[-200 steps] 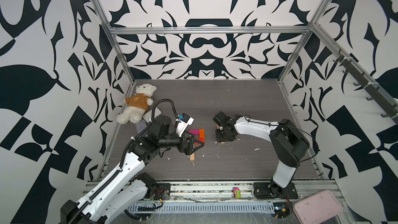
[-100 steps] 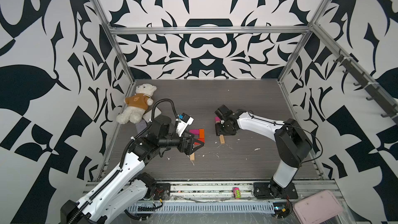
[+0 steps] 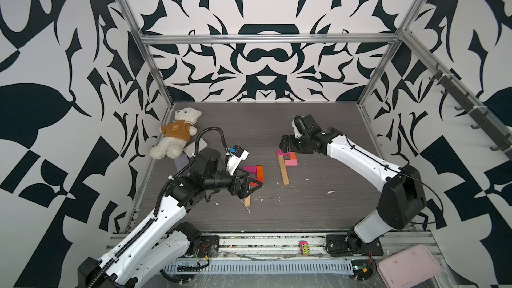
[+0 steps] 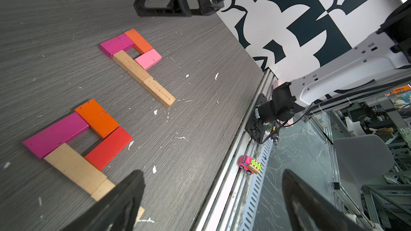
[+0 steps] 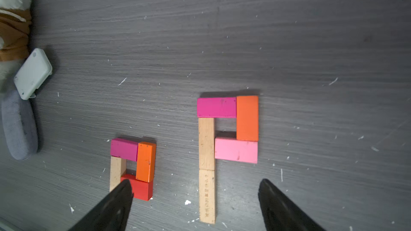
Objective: Assemble the letter p with building blocks
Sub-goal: Reset both arms
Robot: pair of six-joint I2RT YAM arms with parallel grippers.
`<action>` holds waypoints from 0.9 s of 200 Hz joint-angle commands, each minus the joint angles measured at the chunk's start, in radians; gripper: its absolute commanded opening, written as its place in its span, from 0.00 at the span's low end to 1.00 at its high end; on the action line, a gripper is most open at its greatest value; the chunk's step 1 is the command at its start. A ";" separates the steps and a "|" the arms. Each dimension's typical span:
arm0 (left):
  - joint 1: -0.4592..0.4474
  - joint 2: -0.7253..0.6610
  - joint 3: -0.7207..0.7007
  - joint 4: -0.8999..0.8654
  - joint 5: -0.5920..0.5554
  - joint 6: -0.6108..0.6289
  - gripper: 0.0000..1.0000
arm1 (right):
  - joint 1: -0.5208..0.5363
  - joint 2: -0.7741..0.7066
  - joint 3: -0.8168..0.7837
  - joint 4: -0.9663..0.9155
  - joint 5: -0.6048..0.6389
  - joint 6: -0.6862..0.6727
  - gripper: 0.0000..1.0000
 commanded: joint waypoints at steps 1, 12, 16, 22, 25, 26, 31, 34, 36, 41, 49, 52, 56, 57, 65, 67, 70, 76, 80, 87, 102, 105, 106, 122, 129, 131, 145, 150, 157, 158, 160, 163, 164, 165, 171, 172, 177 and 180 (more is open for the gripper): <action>0.000 0.016 -0.005 0.013 -0.028 0.015 0.99 | -0.030 -0.074 -0.015 0.121 -0.060 -0.007 0.96; 0.000 0.031 0.005 0.021 -0.047 0.009 0.99 | -0.046 -0.092 -0.028 0.168 -0.077 -0.005 0.96; 0.000 0.038 0.006 0.029 -0.054 0.001 0.99 | -0.054 -0.097 -0.030 0.180 -0.091 -0.006 0.96; 0.000 0.049 0.006 0.046 -0.065 -0.015 0.99 | -0.065 -0.102 -0.032 0.201 -0.108 -0.009 0.96; 0.000 0.054 0.004 0.059 -0.071 -0.024 0.99 | -0.071 -0.105 -0.031 0.208 -0.112 -0.009 0.96; 0.000 0.055 0.003 0.063 -0.072 -0.025 0.99 | -0.072 -0.107 -0.032 0.211 -0.113 -0.010 0.97; 0.000 0.064 0.001 0.078 -0.080 -0.041 0.99 | -0.081 -0.112 -0.032 0.216 -0.111 -0.011 0.97; -0.001 0.070 0.000 0.085 -0.088 -0.050 0.99 | -0.086 -0.115 -0.032 0.220 -0.108 -0.010 0.97; -0.001 0.073 0.000 0.091 -0.092 -0.055 0.99 | -0.089 -0.116 -0.032 0.222 -0.105 -0.011 0.97; 0.000 0.082 0.001 0.107 -0.107 -0.070 0.99 | -0.098 -0.123 -0.033 0.226 -0.103 -0.013 0.98; 0.000 0.096 0.002 0.133 -0.136 -0.098 0.99 | -0.118 -0.134 -0.037 0.237 -0.114 -0.016 0.98; 0.001 0.102 0.001 0.145 -0.147 -0.110 0.99 | -0.126 -0.137 -0.040 0.242 -0.117 -0.018 0.98; 0.000 0.109 0.002 0.159 -0.161 -0.125 0.99 | -0.136 -0.143 -0.044 0.249 -0.123 -0.019 0.98; 0.000 0.112 0.002 0.163 -0.168 -0.129 0.99 | -0.138 -0.145 -0.046 0.251 -0.123 -0.019 0.98; 0.000 0.126 0.004 0.188 -0.214 -0.158 0.99 | -0.160 -0.156 -0.054 0.259 -0.128 -0.019 0.99; 0.000 0.131 0.005 0.195 -0.226 -0.166 0.99 | -0.166 -0.156 -0.057 0.259 -0.129 -0.019 0.99; 0.001 0.136 0.007 0.204 -0.248 -0.178 0.99 | -0.174 -0.159 -0.059 0.262 -0.131 -0.019 0.99; 0.001 0.150 0.006 0.225 -0.285 -0.202 0.99 | -0.191 -0.164 -0.066 0.265 -0.137 -0.020 0.99; 0.000 0.158 0.006 0.237 -0.319 -0.216 0.99 | -0.202 -0.168 -0.071 0.267 -0.136 -0.020 0.99; 0.000 0.173 0.005 0.259 -0.372 -0.244 0.99 | -0.219 -0.173 -0.080 0.269 -0.131 -0.019 0.99; 0.001 0.215 0.005 0.295 -0.474 -0.297 0.99 | -0.253 -0.185 -0.105 0.275 -0.116 -0.018 0.99; 0.001 0.223 0.005 0.300 -0.497 -0.304 0.99 | -0.260 -0.189 -0.111 0.280 -0.117 -0.019 0.99; 0.001 0.225 0.006 0.301 -0.507 -0.306 0.99 | -0.262 -0.190 -0.114 0.282 -0.117 -0.019 0.99; 0.004 0.264 0.021 0.304 -0.663 -0.327 0.99 | -0.298 -0.222 -0.163 0.324 -0.109 -0.013 0.99; 0.009 0.274 0.034 0.294 -0.730 -0.333 0.99 | -0.311 -0.242 -0.190 0.351 -0.096 -0.015 0.99; 0.011 0.276 0.037 0.292 -0.743 -0.331 0.99 | -0.314 -0.247 -0.197 0.360 -0.091 -0.018 0.99; 0.037 0.283 0.059 0.286 -0.823 -0.310 0.99 | -0.326 -0.294 -0.250 0.405 -0.030 -0.041 0.99; 0.044 0.281 0.064 0.283 -0.849 -0.304 0.99 | -0.329 -0.312 -0.267 0.418 -0.004 -0.055 0.99; 0.054 0.279 0.069 0.283 -0.888 -0.286 0.99 | -0.330 -0.336 -0.292 0.436 0.044 -0.082 0.99; 0.056 0.278 0.069 0.283 -0.894 -0.281 0.99 | -0.329 -0.339 -0.297 0.439 0.049 -0.084 0.99; 0.056 0.277 0.070 0.284 -0.906 -0.274 0.99 | -0.329 -0.345 -0.305 0.445 0.061 -0.092 0.99; 0.056 0.274 0.068 0.290 -0.923 -0.254 0.99 | -0.329 -0.356 -0.317 0.456 0.078 -0.103 0.99; 0.056 0.273 0.068 0.291 -0.930 -0.247 0.99 | -0.329 -0.359 -0.322 0.460 0.083 -0.107 0.99; 0.056 0.273 0.067 0.294 -0.937 -0.239 0.99 | -0.330 -0.363 -0.326 0.463 0.087 -0.110 0.99; 0.057 0.265 0.059 0.311 -0.974 -0.194 0.99 | -0.330 -0.383 -0.355 0.487 0.118 -0.130 0.99; 0.057 0.264 0.058 0.313 -0.981 -0.186 0.99 | -0.329 -0.386 -0.360 0.491 0.122 -0.132 0.99; 0.056 0.258 0.047 0.324 -1.009 -0.151 0.99 | -0.330 -0.403 -0.385 0.509 0.141 -0.139 0.99; 0.056 0.252 0.041 0.332 -1.036 -0.133 0.99 | -0.330 -0.413 -0.403 0.523 0.150 -0.145 0.99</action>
